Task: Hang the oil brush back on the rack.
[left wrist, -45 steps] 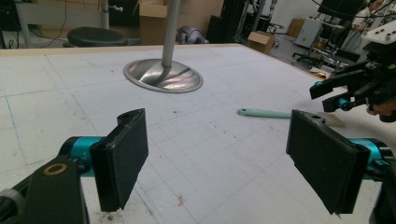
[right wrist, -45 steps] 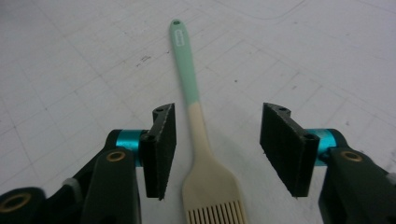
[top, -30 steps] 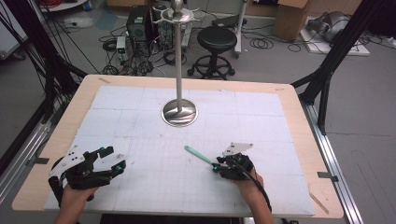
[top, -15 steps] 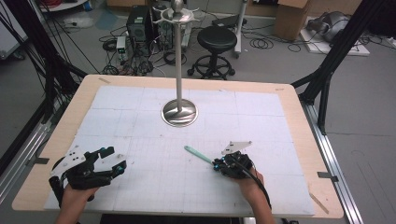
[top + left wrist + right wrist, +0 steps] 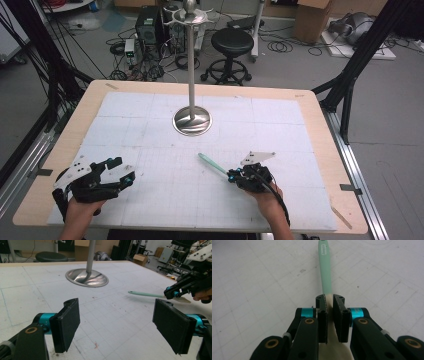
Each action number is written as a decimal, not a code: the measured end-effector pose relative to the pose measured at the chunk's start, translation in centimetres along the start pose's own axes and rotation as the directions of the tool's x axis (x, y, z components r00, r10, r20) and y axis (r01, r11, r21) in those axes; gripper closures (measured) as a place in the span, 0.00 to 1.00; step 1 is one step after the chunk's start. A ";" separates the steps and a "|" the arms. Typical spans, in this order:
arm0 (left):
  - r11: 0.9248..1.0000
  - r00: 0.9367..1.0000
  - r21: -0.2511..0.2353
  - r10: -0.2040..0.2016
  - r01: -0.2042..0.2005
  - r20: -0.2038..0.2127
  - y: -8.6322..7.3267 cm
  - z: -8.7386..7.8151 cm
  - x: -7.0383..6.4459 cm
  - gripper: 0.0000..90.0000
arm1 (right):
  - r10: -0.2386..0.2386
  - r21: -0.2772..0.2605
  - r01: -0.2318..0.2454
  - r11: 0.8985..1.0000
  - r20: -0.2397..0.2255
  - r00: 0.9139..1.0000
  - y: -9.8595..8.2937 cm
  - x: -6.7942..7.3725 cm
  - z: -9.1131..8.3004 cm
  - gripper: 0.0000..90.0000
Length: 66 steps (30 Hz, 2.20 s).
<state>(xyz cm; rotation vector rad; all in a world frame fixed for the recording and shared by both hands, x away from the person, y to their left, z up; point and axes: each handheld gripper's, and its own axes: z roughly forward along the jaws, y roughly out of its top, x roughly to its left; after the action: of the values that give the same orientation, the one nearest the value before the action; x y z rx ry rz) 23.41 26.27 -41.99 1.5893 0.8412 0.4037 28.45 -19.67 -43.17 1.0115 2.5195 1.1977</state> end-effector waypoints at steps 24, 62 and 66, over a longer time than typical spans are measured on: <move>0.989 0.986 -0.026 -0.141 0.144 0.084 4.1 3.8 -3.4 0.29 | -0.049 -0.268 0.015 0.963 -0.120 0.992 3.7 3.6 -1.9 0.92; 0.925 0.882 0.066 -0.378 0.375 0.283 5.6 9.1 -5.3 0.73 | -0.156 -0.367 0.070 0.928 -0.211 0.965 5.4 7.0 -1.5 0.92; 0.924 0.880 0.074 -0.381 0.376 0.284 5.7 9.0 -5.3 0.78 | -0.164 -0.368 0.076 0.927 -0.214 0.963 5.4 7.1 -1.5 0.92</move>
<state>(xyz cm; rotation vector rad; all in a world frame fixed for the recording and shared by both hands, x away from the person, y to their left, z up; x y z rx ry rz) 27.59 16.14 -37.33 1.4117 0.8986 -0.1210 25.20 -13.63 -37.32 0.6450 2.3566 1.7491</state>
